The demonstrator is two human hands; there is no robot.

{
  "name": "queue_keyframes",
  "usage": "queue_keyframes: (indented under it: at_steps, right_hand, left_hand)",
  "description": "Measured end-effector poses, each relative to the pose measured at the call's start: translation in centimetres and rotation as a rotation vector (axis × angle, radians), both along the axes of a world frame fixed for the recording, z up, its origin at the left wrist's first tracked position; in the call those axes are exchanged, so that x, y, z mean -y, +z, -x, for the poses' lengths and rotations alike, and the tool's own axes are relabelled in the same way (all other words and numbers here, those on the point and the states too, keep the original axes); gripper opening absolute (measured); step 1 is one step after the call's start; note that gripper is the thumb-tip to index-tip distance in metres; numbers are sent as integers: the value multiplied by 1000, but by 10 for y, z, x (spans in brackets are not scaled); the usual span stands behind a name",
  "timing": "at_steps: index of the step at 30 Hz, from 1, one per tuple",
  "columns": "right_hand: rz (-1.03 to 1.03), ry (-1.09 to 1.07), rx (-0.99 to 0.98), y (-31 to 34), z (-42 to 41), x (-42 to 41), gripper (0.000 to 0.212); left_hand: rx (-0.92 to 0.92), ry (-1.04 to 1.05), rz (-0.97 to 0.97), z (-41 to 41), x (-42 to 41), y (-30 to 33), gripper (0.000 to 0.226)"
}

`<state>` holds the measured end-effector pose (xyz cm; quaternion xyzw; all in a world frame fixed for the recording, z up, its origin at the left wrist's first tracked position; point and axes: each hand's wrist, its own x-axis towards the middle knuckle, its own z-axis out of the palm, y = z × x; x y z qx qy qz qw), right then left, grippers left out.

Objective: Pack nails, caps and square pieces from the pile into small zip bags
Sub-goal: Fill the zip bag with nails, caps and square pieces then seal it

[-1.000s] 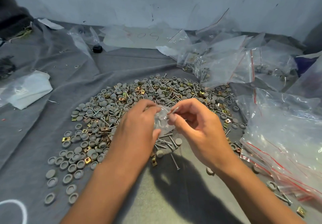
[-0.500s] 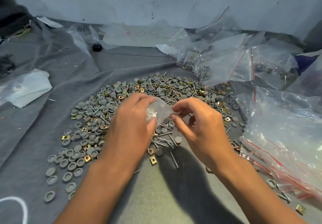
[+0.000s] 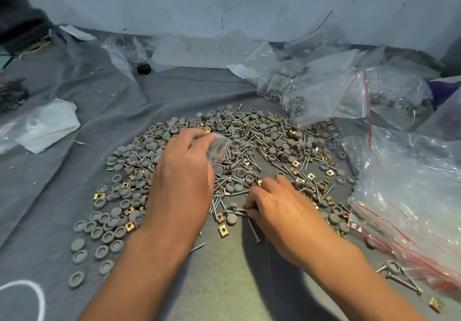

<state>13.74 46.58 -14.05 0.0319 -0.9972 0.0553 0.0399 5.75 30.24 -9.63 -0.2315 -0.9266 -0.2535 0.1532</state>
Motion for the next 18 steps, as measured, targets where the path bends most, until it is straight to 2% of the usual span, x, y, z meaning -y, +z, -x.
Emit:
queue_keyframes:
  at_steps: [2,3,5,7,8,9,12,18]
  right_hand:
    - [29,3,5,0,-1,0,14]
    - [129,-29,2,3,1,2,8]
    - [394,-113,-6,8,9,4,12]
    - [636,-121,-148,14,15,5,14]
    - [668,-78,-258,19,16,6,11]
    - [668,-34,-349,23,17,7,5]
    - [603,2,-510,27,21,7,9]
    - [408,21,-604,22,28,12,14]
  left_hand:
    - [-1,-8,-23,0,-1,0,46]
    - [3,-15,-33,0,-1,0,46]
    - [11,-35,-48,-1,-2,1,48]
    - [17,-58,-51,-1,-3,1,51]
    - [21,-71,-51,-1,-3,1,52]
    - [28,-83,-50,-1,-4,1,53]
    - [55,-116,-44,-4,-6,0,56]
    - [64,-166,-56,-6,-12,-5,61]
